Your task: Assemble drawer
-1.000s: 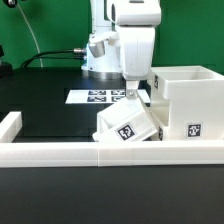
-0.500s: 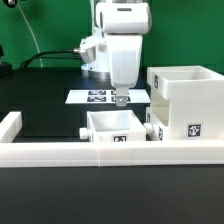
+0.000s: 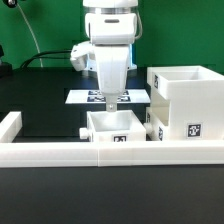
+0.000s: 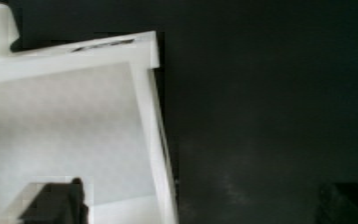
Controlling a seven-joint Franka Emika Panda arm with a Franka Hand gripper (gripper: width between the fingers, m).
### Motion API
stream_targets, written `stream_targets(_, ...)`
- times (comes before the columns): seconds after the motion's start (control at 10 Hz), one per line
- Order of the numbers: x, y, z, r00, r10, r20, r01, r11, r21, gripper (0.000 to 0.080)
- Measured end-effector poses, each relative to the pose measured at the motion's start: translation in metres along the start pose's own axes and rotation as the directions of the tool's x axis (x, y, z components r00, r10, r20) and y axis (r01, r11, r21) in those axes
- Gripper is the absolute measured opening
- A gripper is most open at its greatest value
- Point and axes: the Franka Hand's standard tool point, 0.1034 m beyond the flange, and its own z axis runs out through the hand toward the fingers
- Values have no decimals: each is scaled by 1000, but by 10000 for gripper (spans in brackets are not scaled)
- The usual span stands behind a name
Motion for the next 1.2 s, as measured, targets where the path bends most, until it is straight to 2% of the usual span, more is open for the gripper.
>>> stream_targets(0.1,0,0,1,1000,0,0,0,1000,2,649)
stream_targets(0.6,-8,-5,28,997,-69,-18,70,997,42,649)
stream_targets(0.8,-13,-7,44,996,-81,-31,83,995,61,649)
stream_targets(1.0,-13,-7,47,996,-79,-33,81,995,65,649)
stream_targets(1.1,-13,-7,47,996,-79,-33,81,995,65,539)
stream_targets(1.2,-13,-8,47,996,-79,-33,81,995,65,390)
